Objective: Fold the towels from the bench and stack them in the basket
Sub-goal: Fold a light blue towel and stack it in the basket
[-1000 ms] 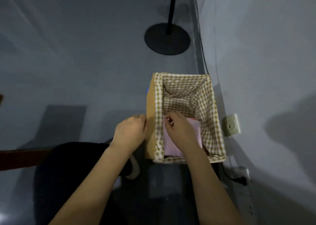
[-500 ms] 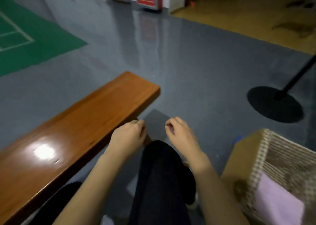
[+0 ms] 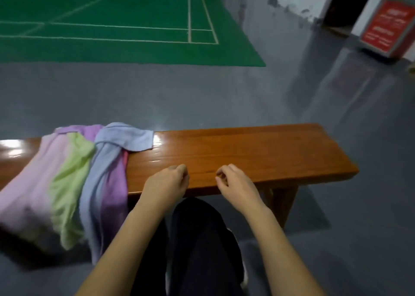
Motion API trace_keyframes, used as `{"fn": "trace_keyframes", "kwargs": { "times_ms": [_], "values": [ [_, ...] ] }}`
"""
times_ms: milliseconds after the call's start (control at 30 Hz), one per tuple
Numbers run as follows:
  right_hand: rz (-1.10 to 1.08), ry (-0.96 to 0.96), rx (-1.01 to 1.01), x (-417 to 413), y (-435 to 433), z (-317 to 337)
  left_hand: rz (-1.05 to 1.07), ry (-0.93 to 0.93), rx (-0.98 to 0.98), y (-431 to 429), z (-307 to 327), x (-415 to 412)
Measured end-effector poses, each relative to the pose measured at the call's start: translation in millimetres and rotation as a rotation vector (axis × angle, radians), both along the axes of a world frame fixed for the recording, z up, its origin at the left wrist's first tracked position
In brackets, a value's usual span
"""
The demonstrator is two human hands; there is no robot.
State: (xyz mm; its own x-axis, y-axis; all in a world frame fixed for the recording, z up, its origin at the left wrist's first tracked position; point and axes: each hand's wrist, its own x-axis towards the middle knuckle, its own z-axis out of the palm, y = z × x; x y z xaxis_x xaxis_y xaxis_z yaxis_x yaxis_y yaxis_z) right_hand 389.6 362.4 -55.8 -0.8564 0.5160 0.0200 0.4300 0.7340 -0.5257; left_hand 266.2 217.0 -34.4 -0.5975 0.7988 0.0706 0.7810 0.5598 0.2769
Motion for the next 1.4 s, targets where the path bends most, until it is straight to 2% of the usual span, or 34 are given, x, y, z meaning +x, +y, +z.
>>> {"fn": "trace_keyframes", "kwargs": {
  "times_ms": [200, 500, 767, 933, 1000, 1067, 1167, 1267, 1400],
  "values": [
    [0.195, -0.025, 0.015, -66.0, -52.1, -18.2, 0.256, -0.054, -0.025, -74.5, -21.2, -34.4],
    [0.322, -0.020, 0.013, -136.2, -111.3, -39.7, 0.364, -0.092, -0.058, -141.7, -41.1, -85.6],
    [0.429, -0.007, 0.035, -216.0, -138.7, -30.6, 0.428, -0.074, -0.068, -169.2, -28.1, -144.5],
    [0.451, 0.041, -0.013, -270.2, -156.4, -14.9, 0.497, -0.001, -0.026, -174.4, -24.3, -186.5],
    [0.429, 0.050, -0.043, -289.2, -165.1, -20.4, 0.545, -0.028, -0.009, -173.9, -31.2, -200.0],
    [0.380, 0.020, -0.071, -301.1, -171.8, -31.2, 0.554, -0.098, -0.047, -170.1, -42.6, -207.4],
    [0.335, -0.051, -0.049, -306.6, -176.5, -44.7, 0.530, -0.078, -0.109, -166.0, -57.7, -210.2],
    [0.322, -0.041, -0.041, -305.6, -177.4, -51.3, 0.546, -0.113, -0.001, -163.8, -60.5, -209.3],
    [0.327, -0.014, -0.178, -299.8, -171.7, -61.4, 0.526, -0.145, 0.057, -154.0, -64.4, -201.7]
  ]
}}
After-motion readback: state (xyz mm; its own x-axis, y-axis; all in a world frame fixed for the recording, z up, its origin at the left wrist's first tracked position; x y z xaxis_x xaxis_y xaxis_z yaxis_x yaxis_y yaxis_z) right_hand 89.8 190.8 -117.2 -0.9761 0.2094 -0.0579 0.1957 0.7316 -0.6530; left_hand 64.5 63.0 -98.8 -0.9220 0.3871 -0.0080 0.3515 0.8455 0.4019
